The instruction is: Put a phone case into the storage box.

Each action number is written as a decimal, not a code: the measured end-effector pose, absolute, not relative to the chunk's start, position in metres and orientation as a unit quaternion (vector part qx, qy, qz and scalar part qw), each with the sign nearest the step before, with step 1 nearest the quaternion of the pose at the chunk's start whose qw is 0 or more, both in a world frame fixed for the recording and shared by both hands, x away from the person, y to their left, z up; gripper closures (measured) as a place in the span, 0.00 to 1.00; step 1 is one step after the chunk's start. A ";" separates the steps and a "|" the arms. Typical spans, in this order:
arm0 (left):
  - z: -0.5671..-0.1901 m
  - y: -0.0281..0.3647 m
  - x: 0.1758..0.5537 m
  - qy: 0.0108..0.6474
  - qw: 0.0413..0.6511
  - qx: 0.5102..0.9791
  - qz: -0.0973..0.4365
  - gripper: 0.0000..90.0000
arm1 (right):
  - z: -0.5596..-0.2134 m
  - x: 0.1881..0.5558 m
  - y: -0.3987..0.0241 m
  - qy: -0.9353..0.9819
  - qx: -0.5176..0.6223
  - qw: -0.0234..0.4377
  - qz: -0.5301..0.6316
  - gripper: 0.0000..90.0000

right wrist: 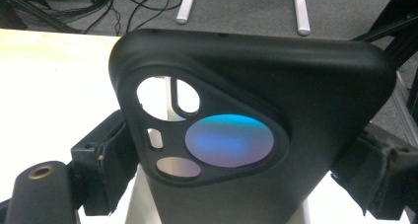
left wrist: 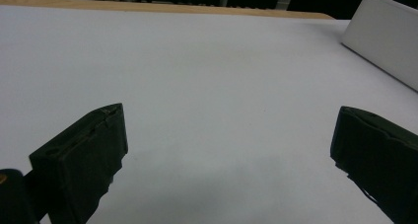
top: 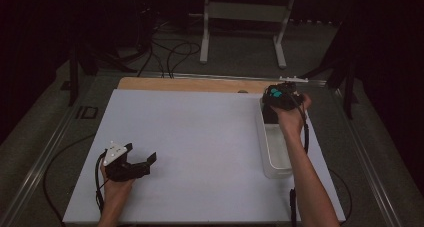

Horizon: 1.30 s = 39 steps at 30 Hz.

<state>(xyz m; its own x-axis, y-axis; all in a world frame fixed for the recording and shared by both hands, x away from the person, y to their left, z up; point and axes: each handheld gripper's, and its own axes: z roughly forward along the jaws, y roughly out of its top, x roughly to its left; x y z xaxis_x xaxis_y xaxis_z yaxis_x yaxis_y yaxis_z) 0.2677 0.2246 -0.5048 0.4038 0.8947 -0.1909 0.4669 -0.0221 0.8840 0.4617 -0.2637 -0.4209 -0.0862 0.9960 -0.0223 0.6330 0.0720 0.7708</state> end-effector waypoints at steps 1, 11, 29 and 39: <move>-0.505 0.225 0.268 0.500 0.489 0.681 0.219 0.01 | -0.422 0.463 -0.263 0.670 0.608 0.295 0.308 0.13; -0.505 0.225 0.268 0.500 0.487 0.682 0.218 0.01 | -0.435 0.472 -0.261 0.681 0.612 0.278 0.290 0.13; -0.505 0.225 0.268 0.500 0.489 0.681 0.216 0.02 | -0.407 0.459 -0.265 0.665 0.604 0.283 0.337 0.08; -0.503 0.226 0.266 0.500 0.493 0.678 0.216 0.02 | -0.396 0.412 -0.246 0.696 0.541 0.249 0.402 0.09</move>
